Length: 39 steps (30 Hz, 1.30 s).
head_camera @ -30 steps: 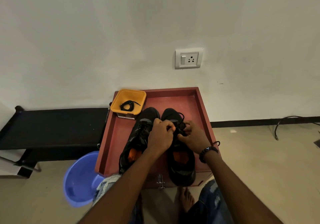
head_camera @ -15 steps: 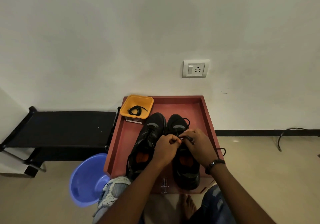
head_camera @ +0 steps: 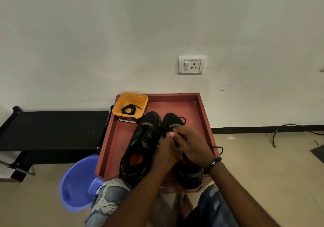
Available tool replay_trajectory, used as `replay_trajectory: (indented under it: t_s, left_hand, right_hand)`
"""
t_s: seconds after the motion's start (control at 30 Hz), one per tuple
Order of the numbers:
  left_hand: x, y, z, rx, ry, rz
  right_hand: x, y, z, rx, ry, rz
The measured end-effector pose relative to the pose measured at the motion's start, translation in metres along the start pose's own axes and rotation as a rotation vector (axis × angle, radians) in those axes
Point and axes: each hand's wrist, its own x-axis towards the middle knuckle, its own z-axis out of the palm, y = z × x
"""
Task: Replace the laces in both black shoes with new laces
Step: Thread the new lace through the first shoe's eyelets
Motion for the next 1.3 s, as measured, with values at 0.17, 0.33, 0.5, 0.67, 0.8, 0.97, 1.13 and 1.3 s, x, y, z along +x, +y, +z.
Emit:
replay_trajectory:
  t_s: [0.17, 0.33, 0.5, 0.67, 0.8, 0.97, 1.13, 1.3]
  left_hand:
    - [-0.003, -0.004, -0.006, -0.113, 0.058, -0.043]
    - [-0.006, -0.005, -0.011, -0.193, 0.088, -0.093]
    - [-0.008, -0.012, -0.015, -0.243, 0.108, -0.131]
    - [-0.012, -0.017, -0.017, -0.338, 0.105, -0.159]
    - [-0.012, -0.022, -0.019, -0.471, 0.073, -0.223]
    - [-0.012, -0.032, -0.024, -0.641, 0.023, -0.285]
    - [-0.011, -0.034, -0.026, -0.661, 0.002, -0.287]
    - [-0.011, -0.031, -0.027, -0.683, -0.002, -0.302]
  right_hand:
    - [0.003, 0.006, 0.001, 0.036, 0.019, 0.099]
    - [0.012, 0.035, 0.001, -0.061, -0.049, 0.334]
    - [0.018, 0.038, 0.004, -0.261, -0.122, 0.36]
    - [0.017, 0.039, 0.009, -0.331, -0.168, 0.337]
    - [0.017, 0.035, 0.015, -0.368, -0.146, 0.31]
    - [0.017, 0.033, 0.024, -0.348, -0.055, 0.292]
    - [0.016, 0.035, 0.028, -0.325, -0.053, 0.289]
    - [0.017, 0.039, 0.031, -0.267, -0.047, 0.303]
